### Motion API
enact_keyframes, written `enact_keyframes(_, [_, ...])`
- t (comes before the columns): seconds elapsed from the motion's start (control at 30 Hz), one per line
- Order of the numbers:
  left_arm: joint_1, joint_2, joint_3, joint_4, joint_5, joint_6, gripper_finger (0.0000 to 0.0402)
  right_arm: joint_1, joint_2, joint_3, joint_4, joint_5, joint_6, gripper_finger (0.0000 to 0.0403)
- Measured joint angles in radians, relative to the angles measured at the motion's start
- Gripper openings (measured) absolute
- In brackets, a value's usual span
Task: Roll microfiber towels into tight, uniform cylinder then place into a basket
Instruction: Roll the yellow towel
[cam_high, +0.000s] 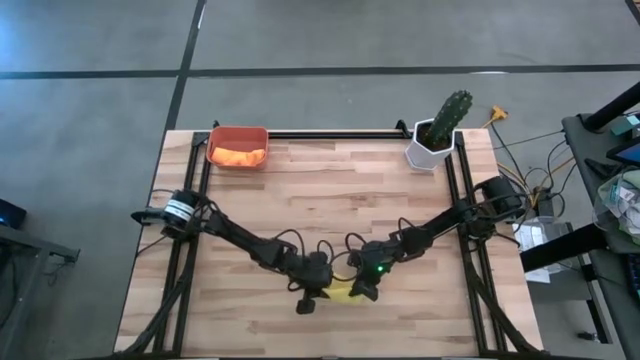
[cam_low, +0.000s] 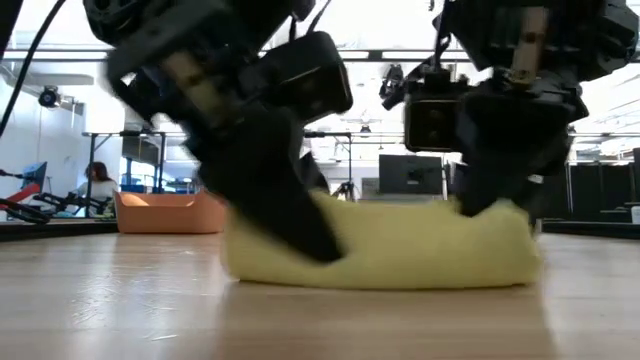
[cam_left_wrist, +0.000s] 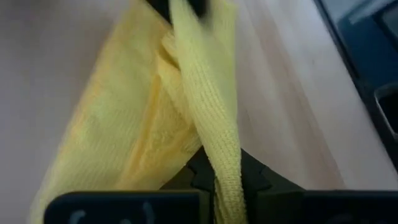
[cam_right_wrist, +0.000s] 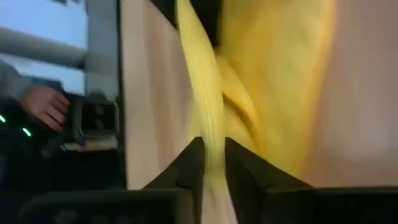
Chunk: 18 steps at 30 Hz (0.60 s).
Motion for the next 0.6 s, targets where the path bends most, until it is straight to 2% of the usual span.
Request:
enact_keyframes(0.1, [-0.004, 0.004, 0.012, -0.022, 0.023, 0.002, 0.0004, 0.0, -0.035, -0.003, -0.074, -0.003, -0.013, 0.0089])
enact_keyframes(0.3, [-0.003, 0.004, 0.013, -0.031, 0.021, 0.002, 0.0004, 0.004, -0.148, -0.004, -0.394, 0.097, -0.017, 0.016])
enact_keyframes(0.5, [-0.002, 0.004, 0.014, -0.031, 0.015, 0.01, 0.0004, 0.03, -0.191, 0.02, -0.366, 0.228, -0.04, 0.016])
enact_keyframes(0.6, [-0.002, 0.004, 0.015, -0.033, 0.012, 0.018, 0.0003, 0.067, -0.183, 0.066, -0.368, 0.326, -0.111, 0.0151])
